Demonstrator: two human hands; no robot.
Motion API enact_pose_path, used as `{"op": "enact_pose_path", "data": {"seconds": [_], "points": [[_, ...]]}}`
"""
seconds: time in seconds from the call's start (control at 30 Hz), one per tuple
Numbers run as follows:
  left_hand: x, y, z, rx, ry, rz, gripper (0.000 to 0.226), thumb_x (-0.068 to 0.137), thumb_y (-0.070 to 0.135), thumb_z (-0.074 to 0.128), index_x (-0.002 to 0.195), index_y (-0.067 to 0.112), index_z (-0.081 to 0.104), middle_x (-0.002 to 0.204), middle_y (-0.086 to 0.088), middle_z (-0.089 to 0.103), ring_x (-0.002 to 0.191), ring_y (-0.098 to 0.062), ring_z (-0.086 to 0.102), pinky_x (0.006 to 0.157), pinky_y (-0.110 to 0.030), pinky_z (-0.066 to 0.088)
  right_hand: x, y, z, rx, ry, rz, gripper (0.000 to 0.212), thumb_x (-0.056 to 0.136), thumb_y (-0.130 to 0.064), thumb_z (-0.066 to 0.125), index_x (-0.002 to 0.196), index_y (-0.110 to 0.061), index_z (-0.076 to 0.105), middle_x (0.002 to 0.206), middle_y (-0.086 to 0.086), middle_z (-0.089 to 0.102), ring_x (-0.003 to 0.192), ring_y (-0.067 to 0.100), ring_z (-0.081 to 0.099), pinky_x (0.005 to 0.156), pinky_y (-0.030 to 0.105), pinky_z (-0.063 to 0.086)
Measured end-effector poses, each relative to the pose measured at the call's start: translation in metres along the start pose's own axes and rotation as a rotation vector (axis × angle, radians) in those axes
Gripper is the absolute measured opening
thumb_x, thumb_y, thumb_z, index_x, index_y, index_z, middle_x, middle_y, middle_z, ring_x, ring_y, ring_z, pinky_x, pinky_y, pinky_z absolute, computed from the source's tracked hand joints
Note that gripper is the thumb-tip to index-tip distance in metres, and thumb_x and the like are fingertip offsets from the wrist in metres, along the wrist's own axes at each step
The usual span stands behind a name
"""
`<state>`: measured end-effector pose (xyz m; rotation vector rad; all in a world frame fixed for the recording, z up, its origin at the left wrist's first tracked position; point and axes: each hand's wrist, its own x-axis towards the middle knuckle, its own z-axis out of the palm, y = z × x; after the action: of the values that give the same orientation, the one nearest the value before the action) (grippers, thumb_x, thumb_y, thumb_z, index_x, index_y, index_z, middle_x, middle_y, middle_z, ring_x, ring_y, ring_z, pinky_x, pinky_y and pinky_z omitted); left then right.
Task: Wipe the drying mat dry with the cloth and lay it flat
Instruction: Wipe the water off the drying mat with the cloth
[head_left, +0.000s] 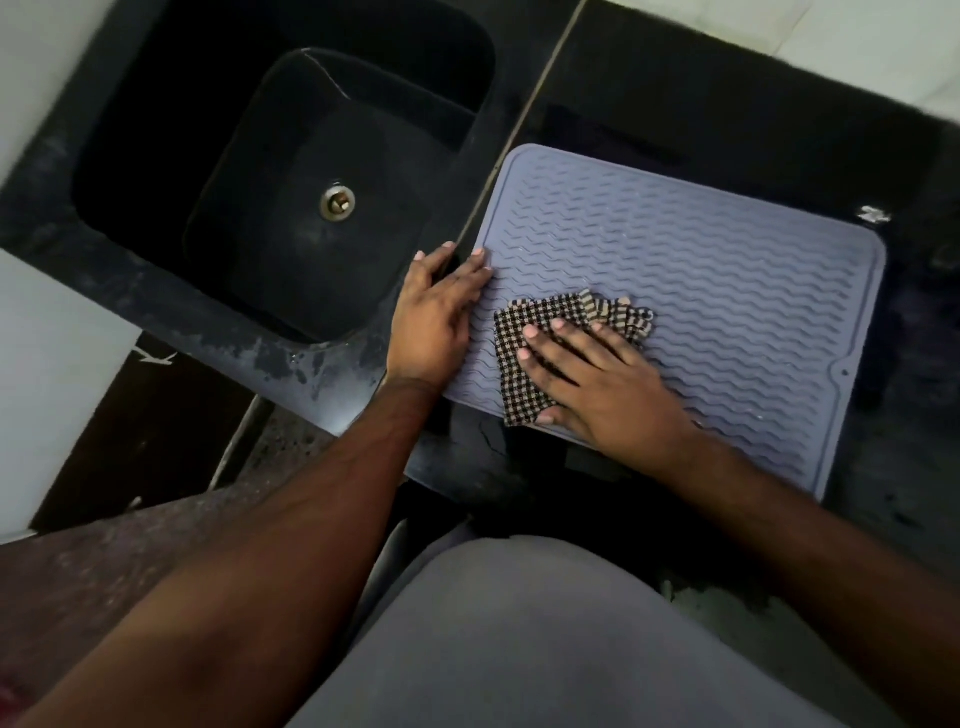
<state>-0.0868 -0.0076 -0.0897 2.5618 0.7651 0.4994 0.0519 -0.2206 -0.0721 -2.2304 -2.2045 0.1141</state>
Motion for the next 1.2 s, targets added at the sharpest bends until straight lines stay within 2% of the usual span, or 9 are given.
{"op": "enact_pose_path", "data": {"seconds": [0.17,0.27,0.37,0.53,0.63,0.73,0.93,1.1,1.2], "points": [[0.000,0.001,0.003,0.006,-0.009,0.010,0.033,0.100,0.015,0.055,0.129,0.017,0.069,0.141,0.004,0.060,0.134,-0.030,0.050,0.123,-0.044,0.021,0.001,-0.016,0.010,0.034,0.144,0.069,0.044,0.104,-0.037,0.045,0.144,-0.019,0.050,0.156,0.003,0.044,0.144,0.029,0.041,0.114,0.053,0.034],[0.000,0.002,0.003,0.013,-0.012,-0.002,0.033,0.099,0.015,0.055,0.128,0.017,0.070,0.141,0.003,0.061,0.133,-0.030,0.052,0.121,-0.047,0.025,0.024,-0.029,-0.005,0.064,0.246,0.130,0.022,0.102,-0.027,0.048,0.113,-0.018,0.064,0.125,0.005,0.066,0.118,0.030,0.060,0.100,0.045,0.043],[0.002,0.001,0.002,0.007,-0.037,-0.022,0.036,0.097,0.014,0.053,0.129,0.017,0.069,0.142,0.004,0.059,0.133,-0.029,0.051,0.121,-0.046,0.025,0.059,-0.026,-0.024,0.090,0.278,0.269,0.025,0.101,-0.034,0.047,0.092,-0.018,0.064,0.090,0.004,0.065,0.088,0.028,0.062,0.081,0.042,0.046],[0.001,0.004,0.000,-0.010,-0.044,-0.032,0.037,0.097,0.018,0.051,0.129,0.016,0.069,0.143,0.003,0.059,0.131,-0.029,0.053,0.121,-0.045,0.027,0.069,-0.003,-0.036,0.502,0.215,0.451,0.032,0.101,-0.044,0.052,0.087,-0.017,0.061,0.076,0.002,0.063,0.073,0.024,0.059,0.065,0.033,0.037],[0.001,0.004,0.001,-0.012,-0.038,-0.044,0.036,0.097,0.016,0.053,0.129,0.017,0.069,0.143,0.004,0.058,0.132,-0.027,0.052,0.122,-0.042,0.024,0.059,0.008,-0.050,0.567,-0.062,0.275,0.054,0.087,-0.066,0.054,0.106,-0.016,0.061,0.099,0.003,0.062,0.096,0.022,0.057,0.081,0.037,0.045],[0.001,0.002,0.003,-0.017,-0.032,-0.039,0.034,0.097,0.013,0.056,0.128,0.017,0.070,0.143,0.004,0.059,0.131,-0.027,0.053,0.122,-0.044,0.025,0.049,0.013,-0.059,0.495,-0.422,0.180,0.064,0.084,-0.046,0.071,0.142,-0.030,0.050,0.135,0.000,0.051,0.129,0.021,0.042,0.108,0.044,0.037],[0.000,0.004,0.000,-0.021,-0.041,-0.054,0.036,0.095,0.017,0.061,0.130,0.018,0.068,0.144,0.004,0.058,0.133,-0.025,0.051,0.121,-0.044,0.026,0.047,-0.005,-0.064,0.623,0.129,0.298,0.044,0.082,0.001,0.067,0.121,-0.020,0.068,0.114,0.002,0.070,0.105,0.022,0.062,0.096,0.038,0.048],[0.001,0.002,-0.002,-0.037,-0.077,-0.085,0.040,0.097,0.016,0.056,0.136,0.021,0.064,0.148,0.006,0.054,0.138,-0.022,0.045,0.124,-0.034,0.015,0.044,-0.046,-0.025,0.488,0.033,0.074,0.062,0.082,0.004,0.047,0.139,-0.015,0.059,0.147,0.005,0.056,0.137,0.021,0.051,0.117,0.037,0.023],[0.000,0.000,-0.001,0.031,-0.083,-0.020,0.041,0.095,0.017,0.060,0.136,0.023,0.064,0.147,0.008,0.054,0.138,-0.023,0.045,0.125,-0.037,0.007,0.032,-0.045,-0.010,0.242,-0.023,-0.040,0.060,0.083,-0.008,0.034,0.135,-0.016,0.063,0.145,0.002,0.057,0.135,0.021,0.054,0.114,0.038,0.034]]}}
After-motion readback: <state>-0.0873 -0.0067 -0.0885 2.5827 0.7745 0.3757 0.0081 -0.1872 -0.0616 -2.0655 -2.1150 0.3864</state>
